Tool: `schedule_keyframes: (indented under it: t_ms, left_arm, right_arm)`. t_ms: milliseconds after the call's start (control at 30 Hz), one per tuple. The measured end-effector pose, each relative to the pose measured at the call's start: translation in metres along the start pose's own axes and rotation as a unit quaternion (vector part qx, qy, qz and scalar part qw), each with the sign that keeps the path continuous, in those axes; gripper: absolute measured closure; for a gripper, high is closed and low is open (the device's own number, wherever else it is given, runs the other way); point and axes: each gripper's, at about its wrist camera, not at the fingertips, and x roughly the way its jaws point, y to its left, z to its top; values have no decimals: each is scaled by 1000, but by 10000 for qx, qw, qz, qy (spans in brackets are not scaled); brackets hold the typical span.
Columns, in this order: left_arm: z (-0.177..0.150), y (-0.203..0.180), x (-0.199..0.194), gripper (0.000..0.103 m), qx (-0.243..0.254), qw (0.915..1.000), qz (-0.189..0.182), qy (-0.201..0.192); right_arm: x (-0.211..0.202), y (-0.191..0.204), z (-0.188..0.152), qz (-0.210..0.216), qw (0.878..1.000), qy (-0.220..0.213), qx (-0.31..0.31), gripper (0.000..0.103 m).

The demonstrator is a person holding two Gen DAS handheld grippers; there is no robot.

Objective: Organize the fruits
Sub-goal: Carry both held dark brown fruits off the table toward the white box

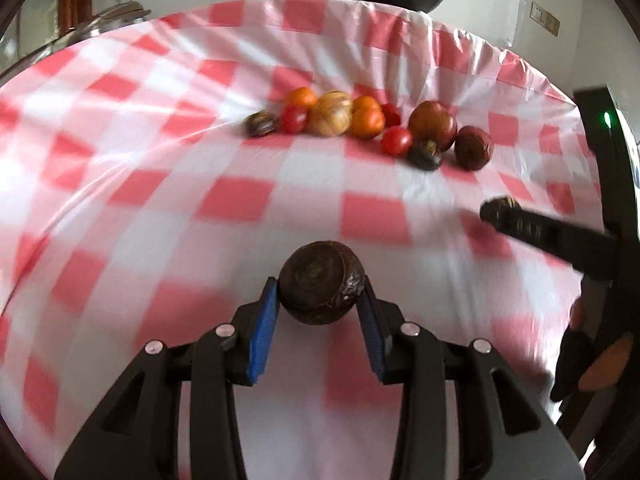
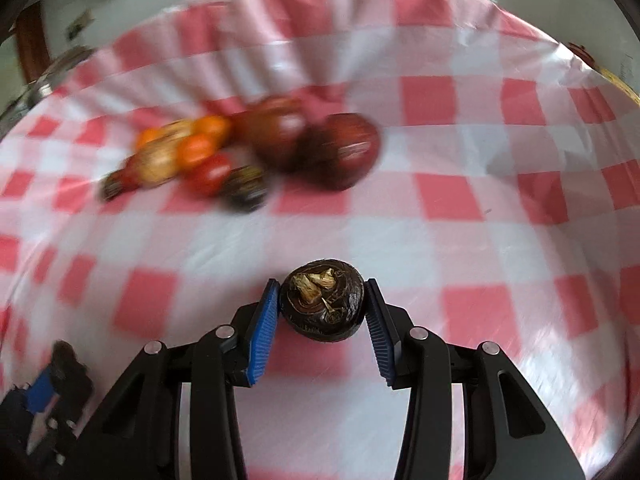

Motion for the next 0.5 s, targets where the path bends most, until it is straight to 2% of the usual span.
schedule_keyframes:
  t_ms: [133,500]
  left_arm:
    - [-31,30,-45,63,-193,9995,216,-85]
    - [-101,114,-124,63,-1014,9921,665,-309]
  right_arm:
    - [-30,31,-19,239,9991,-134,-309,60]
    - [-92,91,-73,676,9916,-304,-1062,60]
